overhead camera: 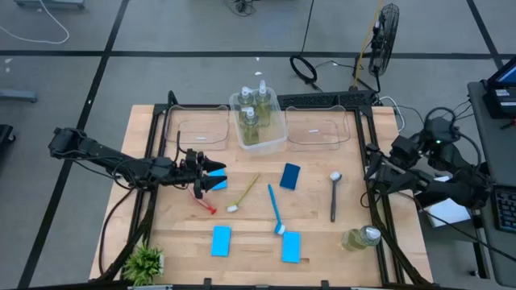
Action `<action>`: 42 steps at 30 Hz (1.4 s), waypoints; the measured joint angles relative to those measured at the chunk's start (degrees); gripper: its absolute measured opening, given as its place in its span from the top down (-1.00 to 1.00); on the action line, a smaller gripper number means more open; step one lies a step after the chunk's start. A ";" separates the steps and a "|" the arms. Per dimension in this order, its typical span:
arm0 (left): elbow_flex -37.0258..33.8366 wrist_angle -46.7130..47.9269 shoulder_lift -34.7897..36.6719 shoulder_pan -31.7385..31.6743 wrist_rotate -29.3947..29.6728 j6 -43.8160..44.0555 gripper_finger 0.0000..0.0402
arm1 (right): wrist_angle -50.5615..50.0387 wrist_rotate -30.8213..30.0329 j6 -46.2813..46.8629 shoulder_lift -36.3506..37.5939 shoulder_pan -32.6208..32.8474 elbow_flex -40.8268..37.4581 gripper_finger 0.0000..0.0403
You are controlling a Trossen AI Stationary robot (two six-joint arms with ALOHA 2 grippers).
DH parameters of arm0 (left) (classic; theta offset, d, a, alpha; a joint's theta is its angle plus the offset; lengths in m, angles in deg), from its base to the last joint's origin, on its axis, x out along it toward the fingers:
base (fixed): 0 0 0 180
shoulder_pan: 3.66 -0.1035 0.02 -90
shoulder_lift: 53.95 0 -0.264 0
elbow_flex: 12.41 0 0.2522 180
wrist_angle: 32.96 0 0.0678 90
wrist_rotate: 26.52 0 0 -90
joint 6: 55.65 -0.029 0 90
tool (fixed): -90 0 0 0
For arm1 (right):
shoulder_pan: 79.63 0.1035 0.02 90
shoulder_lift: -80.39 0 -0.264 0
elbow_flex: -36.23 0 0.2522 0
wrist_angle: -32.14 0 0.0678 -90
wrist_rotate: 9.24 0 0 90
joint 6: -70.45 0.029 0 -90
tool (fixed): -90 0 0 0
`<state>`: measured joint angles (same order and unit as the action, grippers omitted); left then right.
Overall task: Pick & Place Kitchen Sink Supplies
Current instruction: Put the green soap dispenser into the transparent white bin
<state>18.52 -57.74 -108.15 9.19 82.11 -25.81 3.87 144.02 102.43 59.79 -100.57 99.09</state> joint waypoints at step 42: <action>0.00 2.52 -0.02 1.37 -3.80 1.32 -0.48 | -7.82 -43.63 -4.75 -6.45 51.30 -5.79 -0.46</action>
<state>18.52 -55.23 -108.17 10.55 78.31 -24.49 -3.94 100.39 97.68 53.34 -49.27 93.30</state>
